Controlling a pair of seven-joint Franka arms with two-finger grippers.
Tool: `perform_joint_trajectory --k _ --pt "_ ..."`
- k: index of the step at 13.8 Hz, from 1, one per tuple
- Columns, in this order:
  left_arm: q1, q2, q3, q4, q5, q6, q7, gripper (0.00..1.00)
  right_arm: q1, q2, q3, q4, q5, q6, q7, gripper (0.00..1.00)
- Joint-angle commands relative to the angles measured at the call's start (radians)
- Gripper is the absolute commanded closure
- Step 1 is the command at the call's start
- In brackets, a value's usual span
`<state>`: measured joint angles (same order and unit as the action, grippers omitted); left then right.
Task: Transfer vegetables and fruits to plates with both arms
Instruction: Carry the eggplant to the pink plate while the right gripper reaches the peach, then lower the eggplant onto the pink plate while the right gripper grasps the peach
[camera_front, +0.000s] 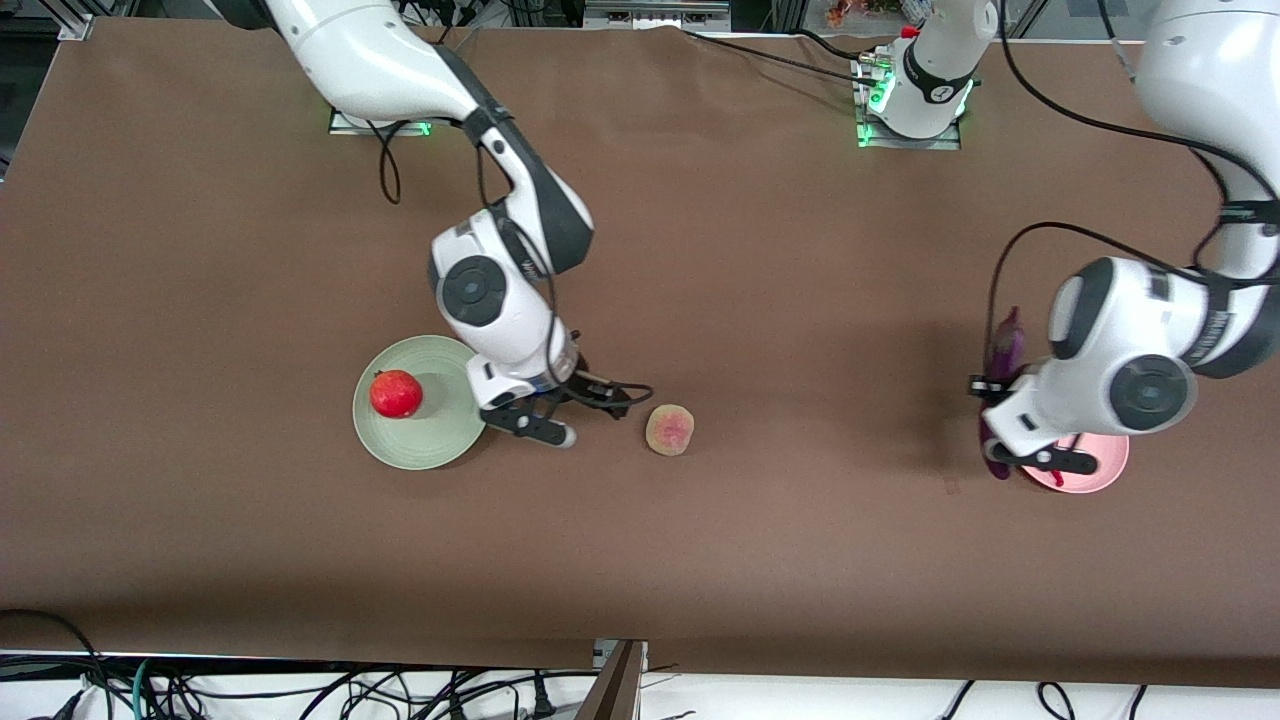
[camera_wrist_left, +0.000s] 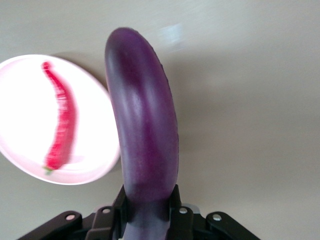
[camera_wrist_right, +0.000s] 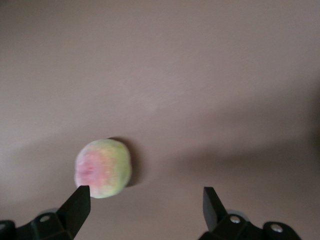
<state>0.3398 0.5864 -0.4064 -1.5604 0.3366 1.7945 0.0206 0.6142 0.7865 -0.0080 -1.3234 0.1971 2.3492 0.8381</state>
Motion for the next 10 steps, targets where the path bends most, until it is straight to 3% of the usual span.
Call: perform_joint_trajectory --k 1,6,8,9,10 --pt "0.135 0.006 -0.015 -0.036 0.06 0.049 0.192 1.0 0.044 0.109 -0.016 0.134 0.004 0.039 0.052 0.01" --pt "0.277 0.098 -0.014 -0.04 0.078 0.264 0.455 1.0 0.097 0.187 -0.038 0.156 -0.005 0.251 0.11 0.01" --pt "0.278 0.108 -0.015 -0.041 0.079 0.267 0.475 0.91 0.11 0.221 -0.041 0.168 -0.045 0.297 0.11 0.01" --pt "0.275 0.11 -0.015 -0.041 0.079 0.267 0.479 0.71 0.116 0.233 -0.041 0.176 -0.068 0.314 0.111 0.01" --pt "0.275 0.11 -0.015 -0.035 0.079 0.269 0.48 0.01 0.127 0.244 -0.044 0.178 -0.082 0.326 0.113 0.01"
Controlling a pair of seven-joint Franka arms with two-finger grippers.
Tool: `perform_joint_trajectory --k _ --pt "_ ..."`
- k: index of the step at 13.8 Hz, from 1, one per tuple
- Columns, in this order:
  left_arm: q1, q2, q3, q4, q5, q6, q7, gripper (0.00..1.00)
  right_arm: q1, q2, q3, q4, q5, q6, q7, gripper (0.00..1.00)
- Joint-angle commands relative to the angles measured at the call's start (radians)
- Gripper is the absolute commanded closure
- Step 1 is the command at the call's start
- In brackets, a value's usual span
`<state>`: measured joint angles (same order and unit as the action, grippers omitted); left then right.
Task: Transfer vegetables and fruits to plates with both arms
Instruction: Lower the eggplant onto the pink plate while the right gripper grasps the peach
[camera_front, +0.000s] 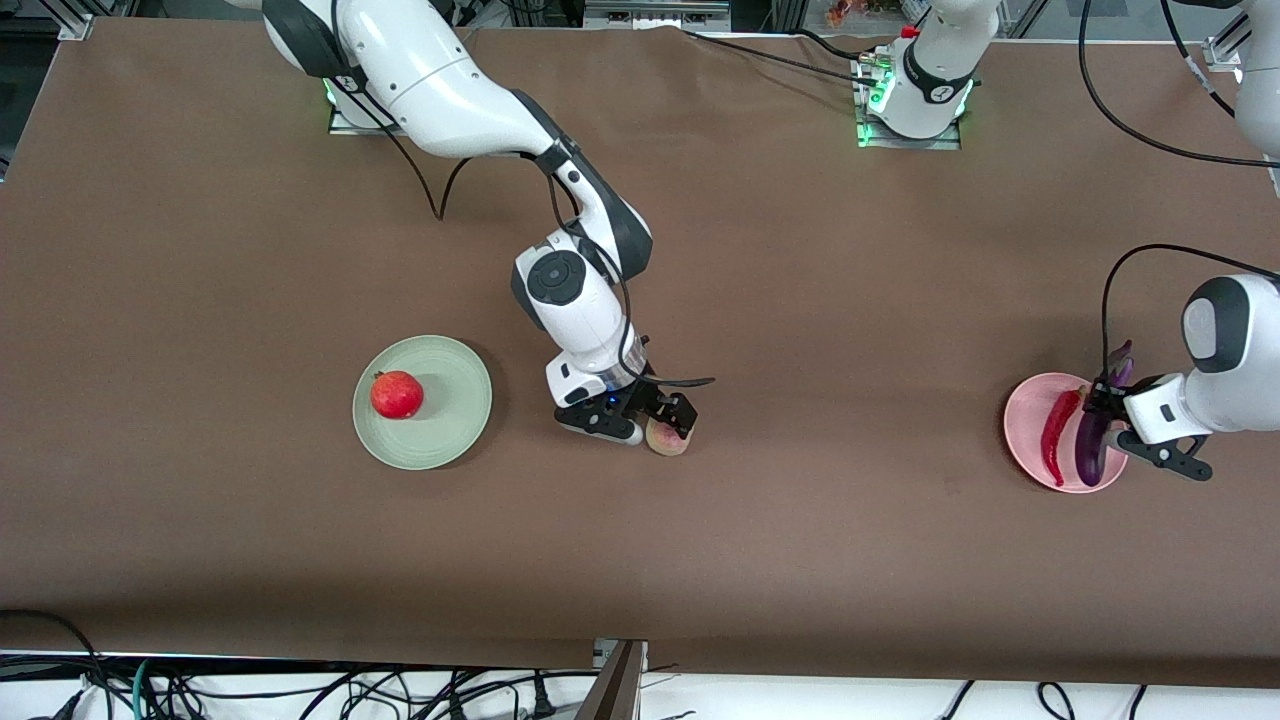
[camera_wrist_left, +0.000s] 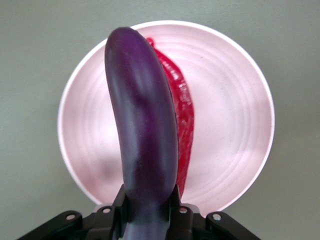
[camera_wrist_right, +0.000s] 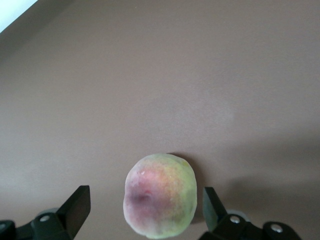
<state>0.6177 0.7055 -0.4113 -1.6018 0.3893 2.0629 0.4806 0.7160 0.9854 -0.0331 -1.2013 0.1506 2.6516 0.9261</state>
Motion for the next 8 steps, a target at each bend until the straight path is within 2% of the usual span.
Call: perform_joint_trajectory --k 1,4,5,6,8 --pt "0.003 -0.009 -0.012 0.009 0.025 0.003 0.029 0.0 0.039 0.061 -0.036 0.055 -0.04 0.036 0.025 0.01" --pt "0.0 -0.024 -0.017 0.017 0.023 0.003 0.093 0.0 0.088 0.087 -0.083 0.054 -0.04 0.045 0.031 0.01" --pt "-0.001 -0.034 -0.021 0.017 0.017 -0.003 0.096 0.0 0.088 0.085 -0.083 0.052 -0.042 0.044 0.034 0.06" --pt "-0.004 -0.052 -0.032 0.017 0.013 -0.007 0.093 0.0 0.088 0.084 -0.083 0.052 -0.042 0.044 0.03 0.26" --pt "-0.004 -0.112 -0.111 0.02 0.008 -0.055 0.072 0.0 0.085 0.073 -0.09 0.054 -0.045 0.039 0.01 0.86"
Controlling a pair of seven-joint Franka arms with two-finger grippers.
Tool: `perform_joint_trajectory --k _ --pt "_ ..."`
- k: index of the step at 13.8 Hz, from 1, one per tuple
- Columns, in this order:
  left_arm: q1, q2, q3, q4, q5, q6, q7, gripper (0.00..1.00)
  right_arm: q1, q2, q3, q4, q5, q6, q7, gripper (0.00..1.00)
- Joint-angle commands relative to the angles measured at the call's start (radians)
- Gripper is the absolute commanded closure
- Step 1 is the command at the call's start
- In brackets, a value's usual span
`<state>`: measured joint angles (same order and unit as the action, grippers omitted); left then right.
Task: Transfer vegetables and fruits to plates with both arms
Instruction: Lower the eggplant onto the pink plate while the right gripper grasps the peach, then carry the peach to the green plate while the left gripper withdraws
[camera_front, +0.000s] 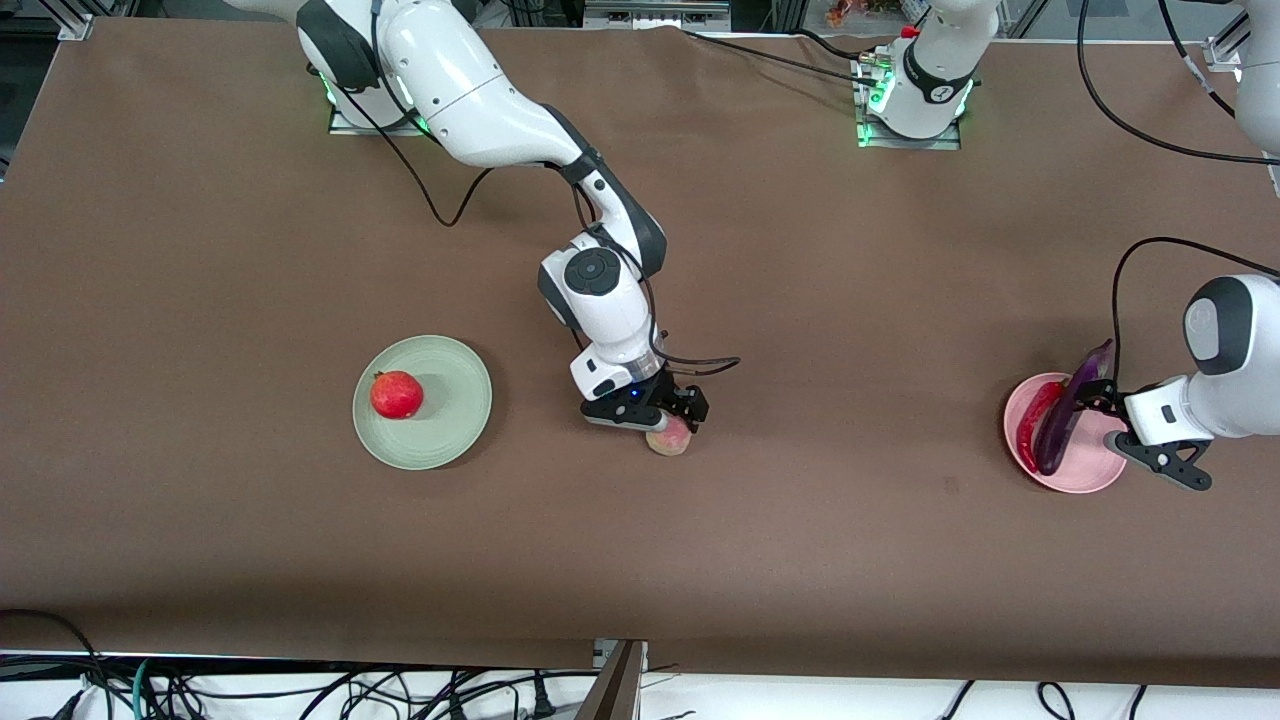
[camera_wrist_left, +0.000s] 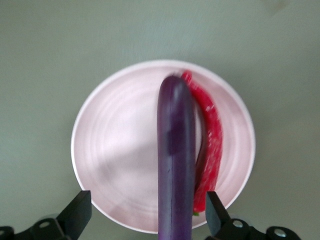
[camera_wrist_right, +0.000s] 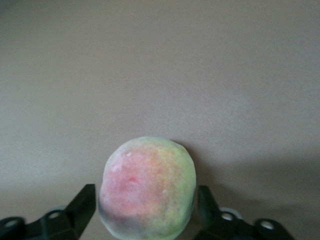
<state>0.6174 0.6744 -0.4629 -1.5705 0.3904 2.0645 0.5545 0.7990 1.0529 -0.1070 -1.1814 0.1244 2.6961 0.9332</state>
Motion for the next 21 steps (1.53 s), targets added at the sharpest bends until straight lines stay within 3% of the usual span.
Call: perform_joint_trajectory --k 1,3,8,10,13,15,16,17,19,20,21 --pt "-0.007 -0.108 -0.091 -0.011 0.007 -0.085 -0.03 0.0 -0.004 -0.011 -0.022 0.032 -0.017 -0.015 -0.004 0.92" --pt "-0.046 -0.146 -0.143 -0.008 0.018 -0.157 -0.147 0.0 -0.023 -0.052 -0.025 0.032 -0.018 -0.088 -0.025 0.92" --pt "-0.23 -0.199 -0.155 0.069 0.021 -0.361 -0.489 0.0 -0.138 -0.232 -0.02 -0.067 0.001 -0.382 -0.322 0.92" --pt "-0.274 -0.223 -0.163 0.124 0.01 -0.475 -0.629 0.0 -0.203 -0.325 -0.023 -0.15 0.014 -0.493 -0.507 0.91" --pt "-0.289 -0.259 -0.204 0.245 0.005 -0.608 -0.68 0.0 -0.3 -0.471 -0.023 -0.349 0.023 -0.53 -0.669 0.91" --pt "-0.303 -0.338 -0.188 0.247 -0.054 -0.575 -0.689 0.0 -0.319 -0.533 -0.025 -0.485 0.024 -0.512 -0.705 0.9" --pt "-0.309 -0.36 -0.153 0.248 -0.092 -0.558 -0.692 0.0 -0.319 -0.553 -0.025 -0.541 0.024 -0.492 -0.699 0.9" --pt "-0.368 -0.422 -0.041 0.238 -0.164 -0.544 -0.693 0.0 -0.317 -0.568 -0.025 -0.597 0.024 -0.452 -0.695 0.86" --pt "-0.544 -0.574 0.241 0.085 -0.278 -0.428 -0.683 0.0 -0.319 -0.57 -0.025 -0.68 0.024 -0.36 -0.697 0.85" --pt "-0.567 -0.637 0.288 -0.013 -0.332 -0.373 -0.68 0.0 -0.317 -0.567 -0.025 -0.711 0.024 -0.314 -0.697 0.76" --pt "-0.567 -0.694 0.305 -0.095 -0.369 -0.318 -0.68 0.0 -0.319 -0.562 -0.025 -0.718 0.024 -0.302 -0.7 0.36"
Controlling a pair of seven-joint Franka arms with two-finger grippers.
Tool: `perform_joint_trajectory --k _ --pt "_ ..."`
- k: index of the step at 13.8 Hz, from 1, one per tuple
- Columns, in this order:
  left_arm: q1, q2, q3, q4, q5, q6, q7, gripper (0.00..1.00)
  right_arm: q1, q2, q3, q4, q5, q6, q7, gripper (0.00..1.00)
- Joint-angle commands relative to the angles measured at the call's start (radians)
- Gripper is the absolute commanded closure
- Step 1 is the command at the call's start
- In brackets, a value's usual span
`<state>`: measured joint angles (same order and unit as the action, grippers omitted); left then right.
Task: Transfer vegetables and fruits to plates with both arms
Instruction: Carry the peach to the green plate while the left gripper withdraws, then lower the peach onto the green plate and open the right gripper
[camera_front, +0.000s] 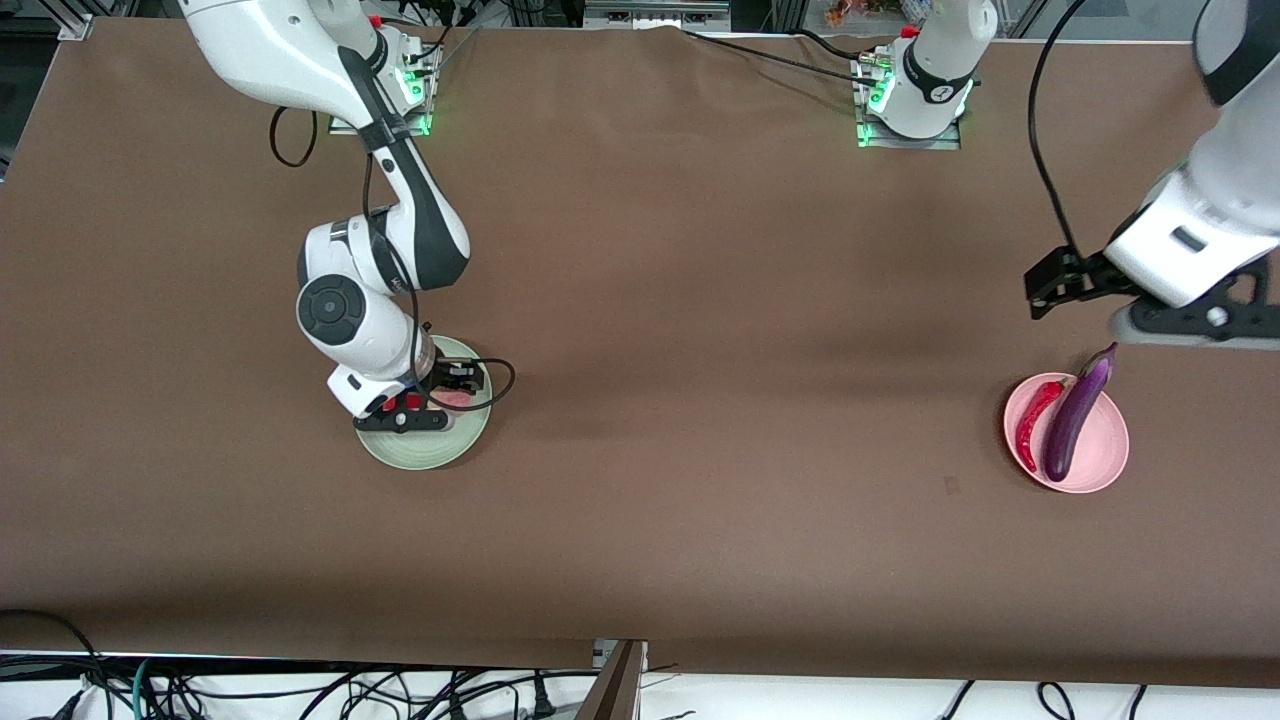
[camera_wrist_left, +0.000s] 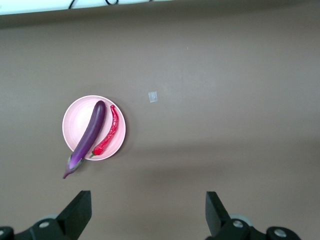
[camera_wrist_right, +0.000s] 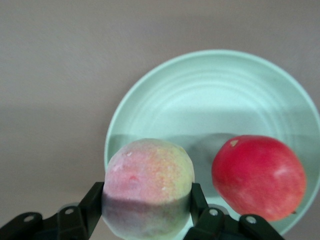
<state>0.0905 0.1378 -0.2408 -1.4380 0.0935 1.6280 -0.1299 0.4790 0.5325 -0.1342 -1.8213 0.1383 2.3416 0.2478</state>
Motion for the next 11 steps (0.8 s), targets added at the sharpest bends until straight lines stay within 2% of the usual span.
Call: perform_joint_trajectory --k 1,2,4,8,10,11 --pt "-0.054 -0.211 0.119 -0.301 -0.084 0.156 0.0 0.0 -0.002 -0.043 -0.001 -0.079 0.011 0.048 -0.021 0.13" --pt "-0.099 -0.234 0.162 -0.339 -0.09 0.173 -0.007 0.0 -0.011 -0.051 -0.011 -0.075 0.011 0.039 -0.022 0.01" --pt "-0.173 -0.242 0.271 -0.357 -0.08 0.161 0.007 0.0 -0.014 -0.081 -0.015 -0.043 0.011 -0.033 -0.016 0.01" --pt "-0.178 -0.187 0.275 -0.3 -0.08 0.139 0.041 0.0 -0.014 -0.175 -0.03 0.031 0.007 -0.207 0.007 0.01" --pt "-0.178 -0.179 0.275 -0.291 -0.08 0.136 0.036 0.0 -0.014 -0.244 -0.065 0.046 0.006 -0.292 0.002 0.0" --pt "-0.175 -0.176 0.275 -0.286 -0.081 0.136 0.038 0.0 -0.014 -0.275 -0.105 0.062 0.0 -0.373 -0.016 0.0"
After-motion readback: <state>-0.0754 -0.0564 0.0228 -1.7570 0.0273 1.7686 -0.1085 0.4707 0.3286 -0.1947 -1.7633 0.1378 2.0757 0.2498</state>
